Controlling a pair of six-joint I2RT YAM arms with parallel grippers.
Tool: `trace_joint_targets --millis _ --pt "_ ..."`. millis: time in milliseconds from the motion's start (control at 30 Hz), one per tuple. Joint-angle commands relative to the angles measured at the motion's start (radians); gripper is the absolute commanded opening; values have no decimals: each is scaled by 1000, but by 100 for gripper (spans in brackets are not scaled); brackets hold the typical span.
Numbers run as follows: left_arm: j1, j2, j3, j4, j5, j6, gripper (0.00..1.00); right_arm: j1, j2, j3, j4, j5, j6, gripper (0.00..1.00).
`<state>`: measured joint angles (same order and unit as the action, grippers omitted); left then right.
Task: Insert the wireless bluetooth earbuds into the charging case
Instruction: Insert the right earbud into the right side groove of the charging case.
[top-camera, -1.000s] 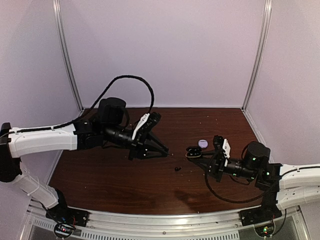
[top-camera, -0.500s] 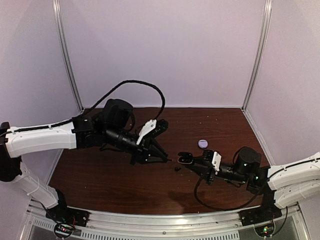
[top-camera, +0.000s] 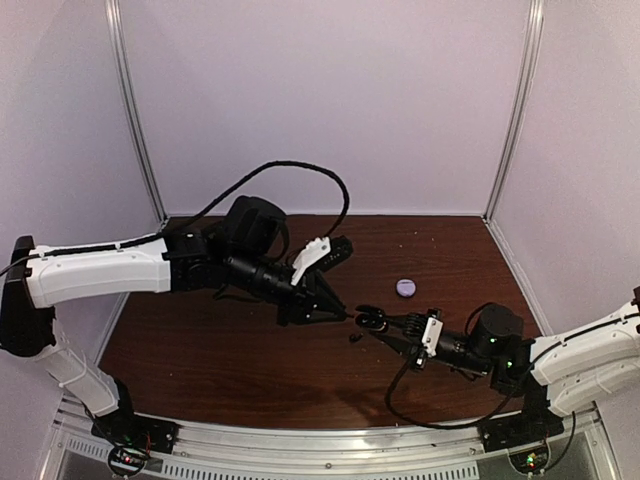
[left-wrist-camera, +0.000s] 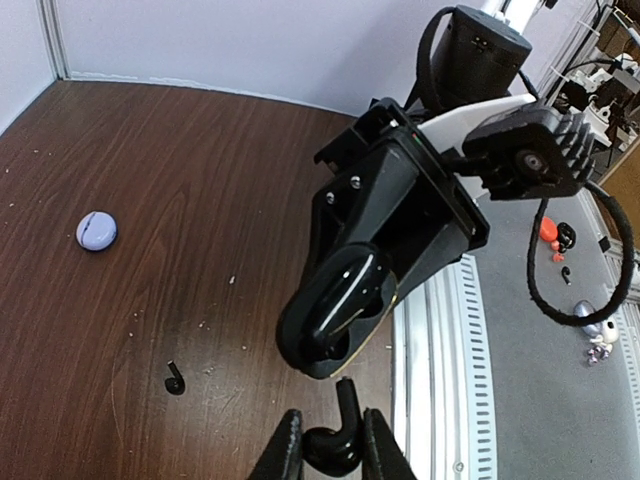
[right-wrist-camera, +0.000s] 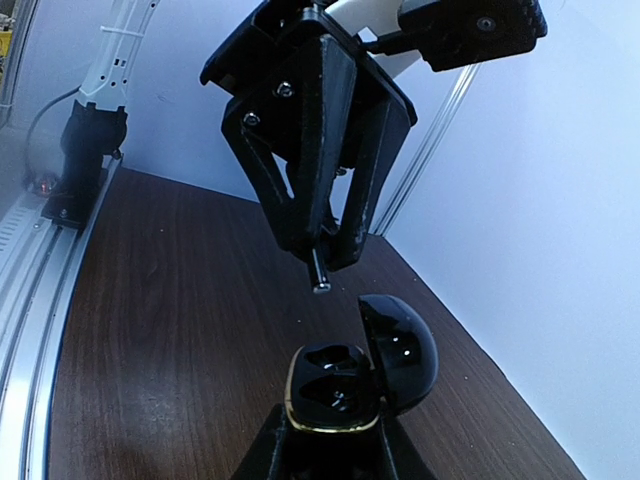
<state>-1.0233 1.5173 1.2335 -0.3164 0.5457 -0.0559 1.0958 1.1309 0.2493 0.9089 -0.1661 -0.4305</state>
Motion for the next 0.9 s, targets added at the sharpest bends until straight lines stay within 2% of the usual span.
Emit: trace_joint_targets --millis 0,867 --pt "-22 22 46 9 -28 -27 7 16 3 -8 52 46 -27 0" --pt "-104 100 165 -69 -161 10 6 65 42 34 1 143 -10 0"
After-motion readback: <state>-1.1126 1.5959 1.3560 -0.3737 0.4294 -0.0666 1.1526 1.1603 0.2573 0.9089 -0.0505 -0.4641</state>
